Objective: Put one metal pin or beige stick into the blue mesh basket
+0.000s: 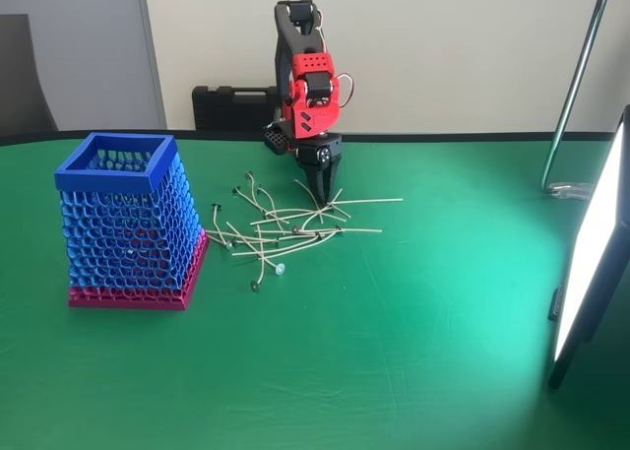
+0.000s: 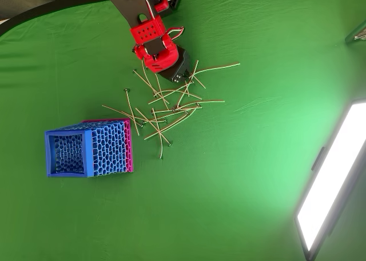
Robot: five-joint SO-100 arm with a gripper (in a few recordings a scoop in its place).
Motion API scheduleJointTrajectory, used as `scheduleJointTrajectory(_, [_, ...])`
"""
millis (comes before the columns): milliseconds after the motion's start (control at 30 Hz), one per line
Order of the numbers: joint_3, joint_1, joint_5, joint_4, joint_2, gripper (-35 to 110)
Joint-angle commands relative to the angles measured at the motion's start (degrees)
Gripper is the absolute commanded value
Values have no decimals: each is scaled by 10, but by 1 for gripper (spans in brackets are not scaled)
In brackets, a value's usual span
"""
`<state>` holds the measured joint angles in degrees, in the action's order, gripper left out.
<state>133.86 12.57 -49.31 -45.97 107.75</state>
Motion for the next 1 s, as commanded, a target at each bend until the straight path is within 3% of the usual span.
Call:
scheduleJointTrajectory(0, [0,-1,4,4,-1,6])
scheduleJointTrajectory(967, [-44,1,-7,-83,34,1])
